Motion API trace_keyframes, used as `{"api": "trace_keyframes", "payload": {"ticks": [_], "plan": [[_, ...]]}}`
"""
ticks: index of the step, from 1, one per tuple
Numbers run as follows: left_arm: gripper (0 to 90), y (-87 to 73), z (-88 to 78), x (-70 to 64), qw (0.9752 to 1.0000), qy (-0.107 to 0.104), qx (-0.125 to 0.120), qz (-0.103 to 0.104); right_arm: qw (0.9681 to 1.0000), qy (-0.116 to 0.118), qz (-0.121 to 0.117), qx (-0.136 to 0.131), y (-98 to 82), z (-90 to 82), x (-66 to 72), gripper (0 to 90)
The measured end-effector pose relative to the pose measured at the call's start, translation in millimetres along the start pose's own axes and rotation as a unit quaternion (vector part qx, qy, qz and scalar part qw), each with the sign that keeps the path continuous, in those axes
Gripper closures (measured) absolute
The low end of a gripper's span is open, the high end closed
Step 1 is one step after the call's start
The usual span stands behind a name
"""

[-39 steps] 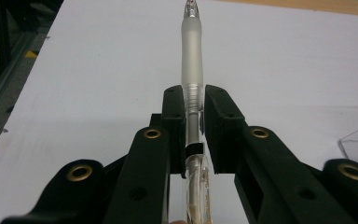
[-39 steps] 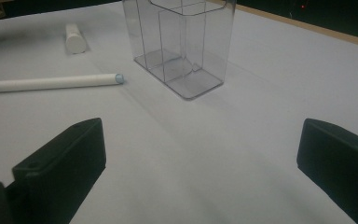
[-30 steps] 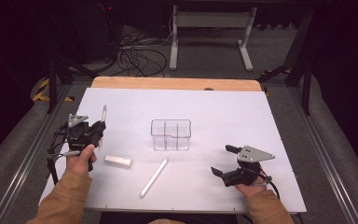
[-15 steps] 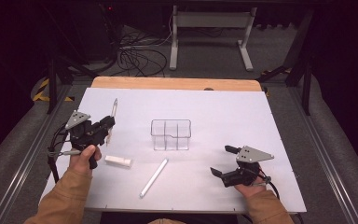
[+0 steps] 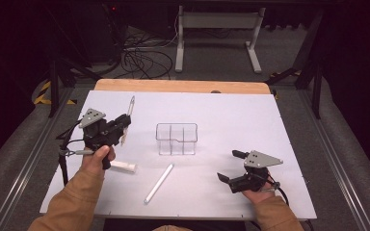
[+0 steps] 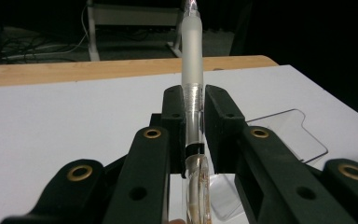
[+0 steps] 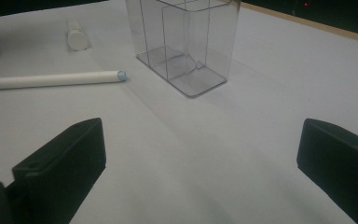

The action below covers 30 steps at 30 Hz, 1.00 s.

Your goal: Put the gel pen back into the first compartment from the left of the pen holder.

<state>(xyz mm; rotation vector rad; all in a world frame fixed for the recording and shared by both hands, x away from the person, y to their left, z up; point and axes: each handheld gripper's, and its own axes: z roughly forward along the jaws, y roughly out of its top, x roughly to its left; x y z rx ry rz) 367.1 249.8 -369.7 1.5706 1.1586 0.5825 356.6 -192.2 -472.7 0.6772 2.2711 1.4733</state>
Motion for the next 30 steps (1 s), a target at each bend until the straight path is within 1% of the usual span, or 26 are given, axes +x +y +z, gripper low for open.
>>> {"api": "trace_keyframes", "payload": {"ticks": [15, 18, 19, 26, 30], "plan": [[78.7, 6.3, 29.0, -31.5, 0.9994, -0.031, 0.0, 0.016, 1.0, 0.003, -0.002, 0.0, 0.0, 0.0, 0.1, 1.7], [78.6, 6.6, 33.3, -38.2, 0.999, -0.038, 0.0, 0.023, 1.0, 0.003, -0.002, 0.0, 0.1, 0.1, 0.3, 1.7], [78.7, 6.8, 34.3, -39.8, 0.999, -0.039, -0.002, 0.022, 1.0, 0.004, -0.003, 0.0, 0.1, 0.2, 0.3, 1.7], [78.6, 9.4, 44.6, -54.5, 0.9984, -0.045, -0.008, 0.034, 1.0, 0.006, -0.004, 0.0, 0.1, 0.1, 0.3, 1.7], [78.6, 9.8, 49.6, -58.7, 0.9982, -0.049, -0.009, 0.033, 1.0, 0.007, -0.005, -0.001, 0.2, 0.0, 0.2, 1.7]]}}
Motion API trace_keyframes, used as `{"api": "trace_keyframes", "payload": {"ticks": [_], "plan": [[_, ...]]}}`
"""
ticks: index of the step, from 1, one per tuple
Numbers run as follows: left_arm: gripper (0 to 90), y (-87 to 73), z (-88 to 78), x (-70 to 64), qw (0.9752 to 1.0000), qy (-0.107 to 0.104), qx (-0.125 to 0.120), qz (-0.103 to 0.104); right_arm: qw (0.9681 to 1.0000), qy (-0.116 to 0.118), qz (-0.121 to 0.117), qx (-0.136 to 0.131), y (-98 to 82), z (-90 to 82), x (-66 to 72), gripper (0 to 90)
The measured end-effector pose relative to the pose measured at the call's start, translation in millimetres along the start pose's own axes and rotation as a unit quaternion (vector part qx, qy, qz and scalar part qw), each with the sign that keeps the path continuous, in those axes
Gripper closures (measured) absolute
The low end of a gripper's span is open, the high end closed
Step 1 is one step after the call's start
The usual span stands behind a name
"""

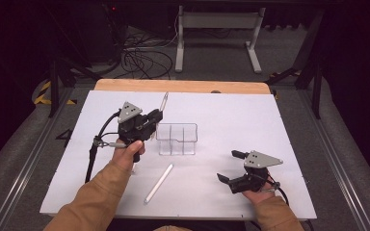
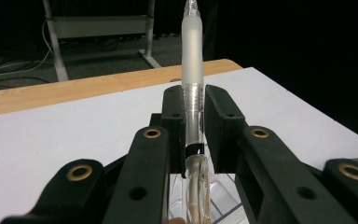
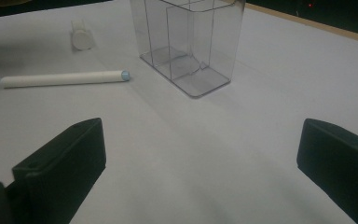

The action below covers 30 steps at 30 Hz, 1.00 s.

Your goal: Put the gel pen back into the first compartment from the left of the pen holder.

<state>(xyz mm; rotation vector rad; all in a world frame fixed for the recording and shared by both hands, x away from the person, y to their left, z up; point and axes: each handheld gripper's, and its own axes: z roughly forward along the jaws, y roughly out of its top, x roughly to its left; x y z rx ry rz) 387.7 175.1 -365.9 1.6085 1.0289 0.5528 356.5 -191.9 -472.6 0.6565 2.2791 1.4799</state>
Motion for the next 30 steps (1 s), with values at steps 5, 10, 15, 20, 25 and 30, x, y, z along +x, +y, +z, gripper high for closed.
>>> {"api": "trace_keyframes", "payload": {"ticks": [5, 10, 15, 20, 25, 30], "plan": [[78.6, 0.0, 7.6, -1.1, 1.0, -0.001, -0.002, 0.0, 1.0, 0.001, 0.001, 0.0, 0.0, -0.1, 0.2, 1.7], [78.6, -2.1, 17.3, -1.9, 1.0, -0.001, 0.0, -0.001, 1.0, 0.002, 0.0, 0.0, 0.0, 0.1, 0.2, 1.7], [78.6, -4.3, 25.1, -2.0, 1.0, -0.001, 0.001, -0.004, 1.0, 0.003, 0.0, 0.001, 0.1, -0.1, 0.3, 1.7], [78.5, -5.8, 31.7, 0.0, 1.0, 0.007, -0.003, -0.003, 1.0, 0.004, -0.001, 0.001, 0.1, -0.1, 0.4, 1.7], [78.3, -8.6, 34.9, 0.7, 0.9999, 0.013, 0.002, 0.005, 1.0, 0.004, -0.002, 0.001, 0.1, 0.0, 0.3, 1.7], [78.3, -11.0, 36.5, 3.0, 0.9999, 0.016, 0.003, 0.002, 1.0, 0.005, -0.002, 0.001, 0.0, 0.1, 0.5, 1.7]]}}
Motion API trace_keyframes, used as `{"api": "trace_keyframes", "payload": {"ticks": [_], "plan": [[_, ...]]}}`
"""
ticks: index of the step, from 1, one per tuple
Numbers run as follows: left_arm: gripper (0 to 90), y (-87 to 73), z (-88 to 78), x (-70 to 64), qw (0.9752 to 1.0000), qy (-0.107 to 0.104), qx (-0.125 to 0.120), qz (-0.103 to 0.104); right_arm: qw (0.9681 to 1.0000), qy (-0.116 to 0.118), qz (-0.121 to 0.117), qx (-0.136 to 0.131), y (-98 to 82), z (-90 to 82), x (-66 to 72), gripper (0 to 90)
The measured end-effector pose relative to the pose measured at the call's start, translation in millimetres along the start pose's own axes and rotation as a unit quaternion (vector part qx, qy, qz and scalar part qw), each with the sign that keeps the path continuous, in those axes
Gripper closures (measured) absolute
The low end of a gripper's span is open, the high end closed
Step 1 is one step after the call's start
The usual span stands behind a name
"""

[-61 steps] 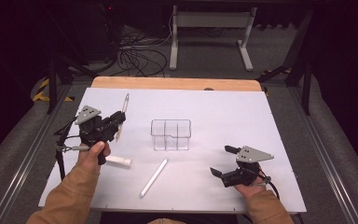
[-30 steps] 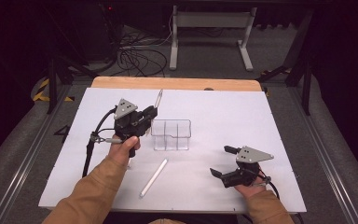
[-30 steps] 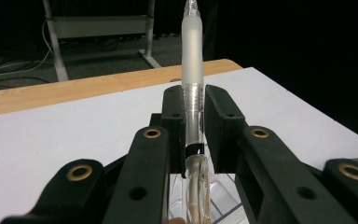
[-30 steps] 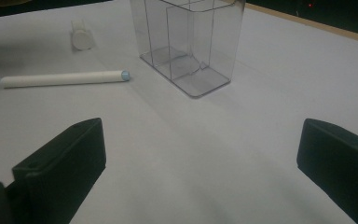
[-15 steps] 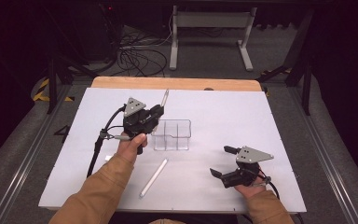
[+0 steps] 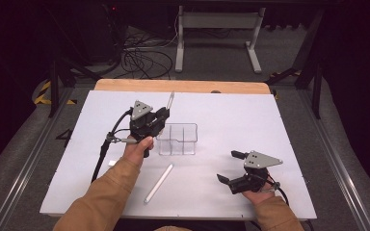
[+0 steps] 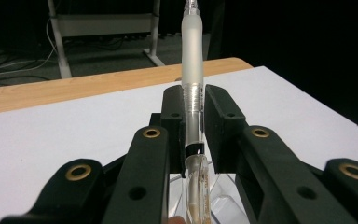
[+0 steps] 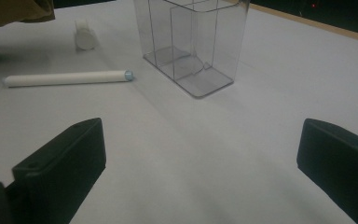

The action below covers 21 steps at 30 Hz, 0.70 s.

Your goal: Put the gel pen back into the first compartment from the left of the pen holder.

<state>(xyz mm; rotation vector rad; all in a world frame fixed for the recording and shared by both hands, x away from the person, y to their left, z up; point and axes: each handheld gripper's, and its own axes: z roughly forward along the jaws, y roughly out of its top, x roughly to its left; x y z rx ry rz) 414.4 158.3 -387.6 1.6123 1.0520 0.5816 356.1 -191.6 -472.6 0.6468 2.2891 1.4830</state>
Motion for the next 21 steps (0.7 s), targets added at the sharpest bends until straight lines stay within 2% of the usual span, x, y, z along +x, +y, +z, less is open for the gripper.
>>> {"api": "trace_keyframes", "payload": {"ticks": [5, 13, 18, 21], "plan": [[78.3, -1.9, 0.9, 2.1, 1.0, -0.002, 0.003, -0.001, 1.0, 0.001, 0.0, 0.0, 0.0, 0.1, 0.1, 1.7], [78.0, -7.5, 2.6, 3.6, 0.9998, 0.006, 0.017, -0.003, 1.0, 0.001, 0.0, 0.0, 0.0, 0.2, 0.0, 1.7], [77.8, -9.6, 0.5, 3.7, 0.9998, 0.007, 0.018, 0.003, 1.0, 0.001, 0.0, 0.0, -0.1, 0.3, 0.0, 1.7], [73.3, -9.9, -2.0, 3.6, 0.9998, 0.002, 0.017, 0.007, 1.0, 0.001, 0.0, 0.0, -0.1, 0.4, -0.1, 1.7]]}}
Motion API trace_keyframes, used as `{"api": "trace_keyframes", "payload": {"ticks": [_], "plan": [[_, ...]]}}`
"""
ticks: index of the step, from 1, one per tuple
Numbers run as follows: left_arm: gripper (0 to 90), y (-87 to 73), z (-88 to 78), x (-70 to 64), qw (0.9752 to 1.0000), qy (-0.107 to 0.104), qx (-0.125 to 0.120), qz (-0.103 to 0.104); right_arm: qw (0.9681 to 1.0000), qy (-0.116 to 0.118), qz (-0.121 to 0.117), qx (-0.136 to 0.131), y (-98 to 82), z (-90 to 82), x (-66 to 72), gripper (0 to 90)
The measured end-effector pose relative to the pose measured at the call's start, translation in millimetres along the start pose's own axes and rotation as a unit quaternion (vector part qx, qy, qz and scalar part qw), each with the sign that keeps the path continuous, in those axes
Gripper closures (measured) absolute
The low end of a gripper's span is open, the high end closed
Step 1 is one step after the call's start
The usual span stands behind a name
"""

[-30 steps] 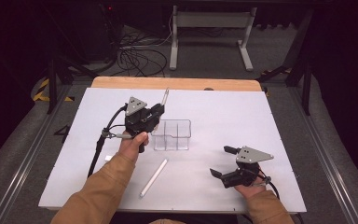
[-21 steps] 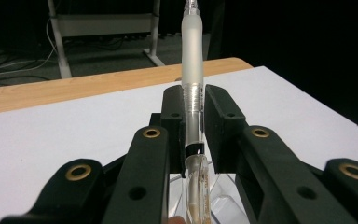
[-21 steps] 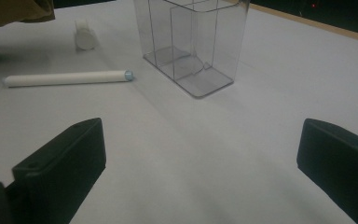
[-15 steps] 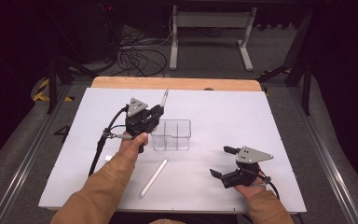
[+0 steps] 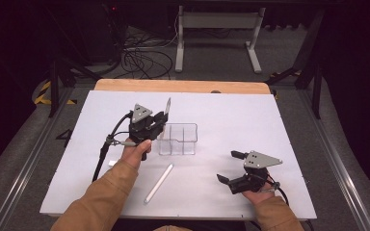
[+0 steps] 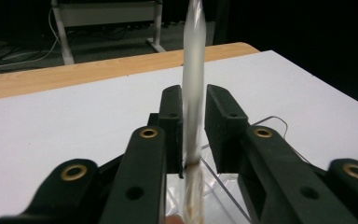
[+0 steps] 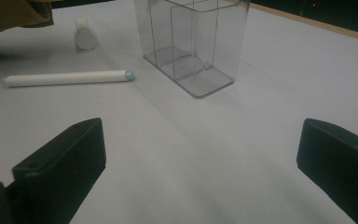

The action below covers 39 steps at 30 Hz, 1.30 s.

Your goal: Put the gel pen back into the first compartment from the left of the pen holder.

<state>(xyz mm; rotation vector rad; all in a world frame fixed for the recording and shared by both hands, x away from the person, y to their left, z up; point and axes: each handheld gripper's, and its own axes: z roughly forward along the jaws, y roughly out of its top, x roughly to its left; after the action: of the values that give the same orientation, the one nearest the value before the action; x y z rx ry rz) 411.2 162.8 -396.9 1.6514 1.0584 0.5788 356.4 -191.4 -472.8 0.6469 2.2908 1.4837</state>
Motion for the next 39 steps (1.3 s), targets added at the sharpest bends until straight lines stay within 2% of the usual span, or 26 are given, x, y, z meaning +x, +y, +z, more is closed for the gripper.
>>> {"api": "trace_keyframes", "payload": {"ticks": [1, 3, 6, 10, 13, 19, 20, 21, 23, 32, 39], "plan": [[67.3, 0.1, -1.3, 0.3, 0.9999, -0.012, 0.0, 0.002, 1.0, 0.0, 0.0, 0.0, 0.0, 0.0, 0.0, 1.7], [52.9, 0.6, -3.9, 1.3, 0.9996, -0.023, 0.0, 0.014, 1.0, 0.0, 0.0, 0.0, 0.0, 0.0, 0.0, 1.7], [48.1, 1.9, -11.0, 1.5, 0.9994, -0.025, -0.001, 0.024, 1.0, 0.0, 0.001, 0.0, 0.0, 0.0, 0.0, 1.7], [39.1, 4.1, -22.6, 0.2, 0.9985, -0.048, -0.001, 0.024, 1.0, -0.001, 0.001, 0.0, 0.0, 0.0, -0.1, 1.7], [36.7, 5.3, -32.7, -3.4, 0.9979, -0.054, 0.008, 0.035, 1.0, -0.001, 0.001, 0.0, 0.0, 0.1, -0.1, 1.7], [32.1, 4.5, -47.7, -10.2, 0.9961, -0.068, 0.04, 0.041, 1.0, -0.001, 0.001, 0.0, 0.0, 0.3, 0.1, 1.7], [31.3, 3.9, -48.9, -11.3, 0.9959, -0.071, 0.043, 0.035, 1.0, -0.001, 0.001, 0.0, 0.0, 0.3, 0.1, 1.7], [30.8, 3.6, -51.1, -11.4, 0.9955, -0.07, 0.048, 0.041, 1.0, -0.001, 0.001, 0.001, 0.0, 0.2, 0.1, 1.7], [30.7, 1.7, -54.6, -13.7, 0.9954, -0.07, 0.054, 0.038, 1.0, -0.001, 0.001, 0.001, 0.0, 0.2, 0.1, 1.7], [29.3, -5.7, -63.7, -16.2, 0.9942, -0.076, 0.067, 0.035, 1.0, 0.0, 0.003, 0.0, 0.0, 0.4, 0.5, 1.7], [29.4, -9.8, -67.4, -16.4, 0.9919, -0.08, 0.093, 0.03, 1.0, 0.0, 0.003, 0.001, 0.0, 0.6, 0.6, 1.7]]}}
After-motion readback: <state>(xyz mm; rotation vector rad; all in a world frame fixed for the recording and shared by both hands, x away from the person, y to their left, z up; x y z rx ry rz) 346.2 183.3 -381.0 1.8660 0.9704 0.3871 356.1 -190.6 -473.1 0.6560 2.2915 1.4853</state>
